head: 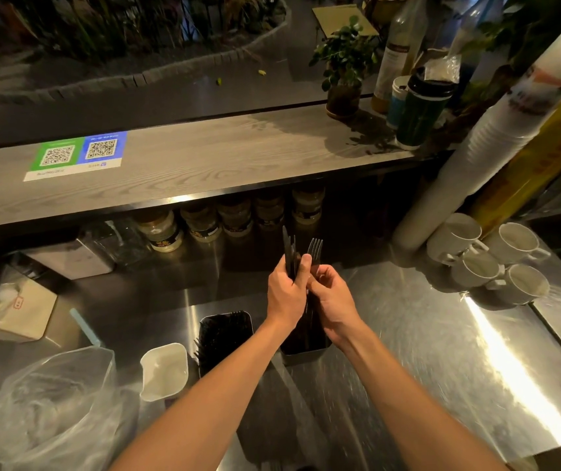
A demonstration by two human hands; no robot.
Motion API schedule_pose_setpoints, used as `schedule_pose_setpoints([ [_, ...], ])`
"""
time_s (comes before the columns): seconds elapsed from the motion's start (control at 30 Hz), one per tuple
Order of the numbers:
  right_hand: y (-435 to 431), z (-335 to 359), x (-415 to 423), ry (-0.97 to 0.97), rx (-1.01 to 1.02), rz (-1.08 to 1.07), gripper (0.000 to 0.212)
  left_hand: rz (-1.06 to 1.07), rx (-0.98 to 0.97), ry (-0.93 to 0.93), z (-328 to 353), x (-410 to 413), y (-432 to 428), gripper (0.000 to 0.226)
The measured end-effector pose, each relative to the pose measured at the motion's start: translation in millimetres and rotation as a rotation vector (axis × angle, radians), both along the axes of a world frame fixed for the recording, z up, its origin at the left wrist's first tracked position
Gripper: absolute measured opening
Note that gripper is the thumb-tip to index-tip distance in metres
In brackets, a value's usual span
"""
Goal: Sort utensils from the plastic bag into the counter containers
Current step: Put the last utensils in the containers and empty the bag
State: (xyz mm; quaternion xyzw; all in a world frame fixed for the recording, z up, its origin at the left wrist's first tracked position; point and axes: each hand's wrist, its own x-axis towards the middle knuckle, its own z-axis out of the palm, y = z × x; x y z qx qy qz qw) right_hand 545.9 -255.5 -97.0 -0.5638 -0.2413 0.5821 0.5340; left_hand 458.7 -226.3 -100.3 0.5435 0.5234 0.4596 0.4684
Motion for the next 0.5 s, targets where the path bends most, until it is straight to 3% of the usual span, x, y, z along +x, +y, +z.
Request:
schedule_pose_setpoints([
  [0.17,0.3,0.9,16.1,-0.192,0.083,-0.020,0.006,-0.022,-0.006,0.032,-6.7,-4.5,-4.8,0.014],
  [0.33,-5.0,-4.0,23.2,-0.246,0.085,0.019,0.009,-0.064,-0.042,0.141,-34.4,-15.3,-15.0,0.034],
  [0.5,-12.1,-12.6,16.3,-0.202,0.053,0.028,0.012,-0.083,0.100,0.485,-59.5,-25.8,-16.0,0.028],
])
